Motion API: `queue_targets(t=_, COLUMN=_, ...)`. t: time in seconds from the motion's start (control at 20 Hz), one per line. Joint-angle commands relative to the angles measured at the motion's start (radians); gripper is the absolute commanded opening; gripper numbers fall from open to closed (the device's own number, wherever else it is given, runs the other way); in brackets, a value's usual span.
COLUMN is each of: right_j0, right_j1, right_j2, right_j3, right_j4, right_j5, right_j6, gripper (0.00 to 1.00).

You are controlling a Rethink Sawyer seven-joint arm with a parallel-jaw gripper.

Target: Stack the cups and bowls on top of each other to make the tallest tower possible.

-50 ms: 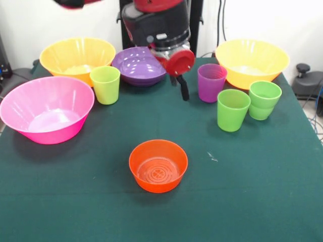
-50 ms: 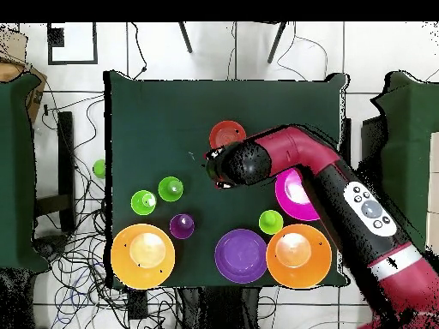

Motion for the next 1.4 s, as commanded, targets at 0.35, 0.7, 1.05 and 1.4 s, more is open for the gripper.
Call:
queue_targets(t=0.35, right_j0=0.052, right_j1=0.037, right_j2=-0.084, right_j3=-0.200, right_j4=-0.017, right_j5=0.184, right_j6=-0.395, gripper=1.00)
queue_targets(t=0.7, right_j0=-0.022, right_j1=-0.159, right_j2=-0.066, right_j3=-0.086, right_j4=0.073, right_j5=0.212, right_j6=-0.281, gripper=1.00)
queue_targets(t=1.05, right_j0=-0.071, right_j1=-0.272, right_j2=-0.065, right_j3=-0.051, right_j4=0.139, right_j5=0.266, right_j6=-0.254, gripper=1.00)
queue_targets(t=1.4, right_j0=-0.154, right_j1=-0.319, right_j2=-0.061, right_j3=0.132, right_j4=0.169, right_j5=0.124, right_j6=-0.160, gripper=1.00)
